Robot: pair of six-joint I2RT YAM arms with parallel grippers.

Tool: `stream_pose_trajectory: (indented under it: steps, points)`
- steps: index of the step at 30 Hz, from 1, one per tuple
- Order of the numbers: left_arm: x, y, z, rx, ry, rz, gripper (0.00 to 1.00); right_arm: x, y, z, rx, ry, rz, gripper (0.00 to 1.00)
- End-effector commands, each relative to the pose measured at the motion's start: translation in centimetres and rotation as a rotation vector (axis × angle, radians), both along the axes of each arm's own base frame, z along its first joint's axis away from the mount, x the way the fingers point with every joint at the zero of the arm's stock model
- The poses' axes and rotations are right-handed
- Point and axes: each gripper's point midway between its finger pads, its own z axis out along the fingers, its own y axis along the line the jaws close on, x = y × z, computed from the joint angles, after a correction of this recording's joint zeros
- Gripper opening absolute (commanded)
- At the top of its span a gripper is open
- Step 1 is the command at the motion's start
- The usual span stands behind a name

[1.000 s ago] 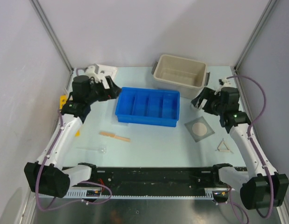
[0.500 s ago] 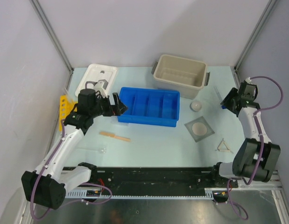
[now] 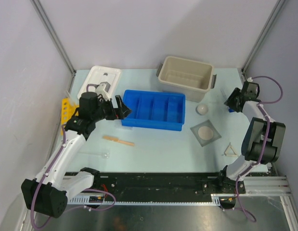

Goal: Organize the chemistry lab equipment

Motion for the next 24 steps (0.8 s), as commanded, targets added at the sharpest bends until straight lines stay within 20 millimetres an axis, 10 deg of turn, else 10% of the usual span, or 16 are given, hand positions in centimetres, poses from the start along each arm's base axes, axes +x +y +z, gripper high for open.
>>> stream_pose_trajectory:
  steps: [1, 14, 24]
  points:
    - [-0.1, -0.6, 0.6, -0.025, -0.019, -0.015, 1.0, 3.5, -0.6, 1.5, -0.015, -0.092, 0.031, 0.43]
    - [0.0, -0.7, 0.3, -0.023, -0.008, -0.02, 1.0, 5.2, -0.2, -2.2, 0.014, -0.026, 0.059, 0.24]
    - [0.0, -0.7, 0.4, -0.025, -0.01, -0.02, 0.99, 4.6, 0.8, 6.0, -0.049, -0.149, 0.08, 0.01]
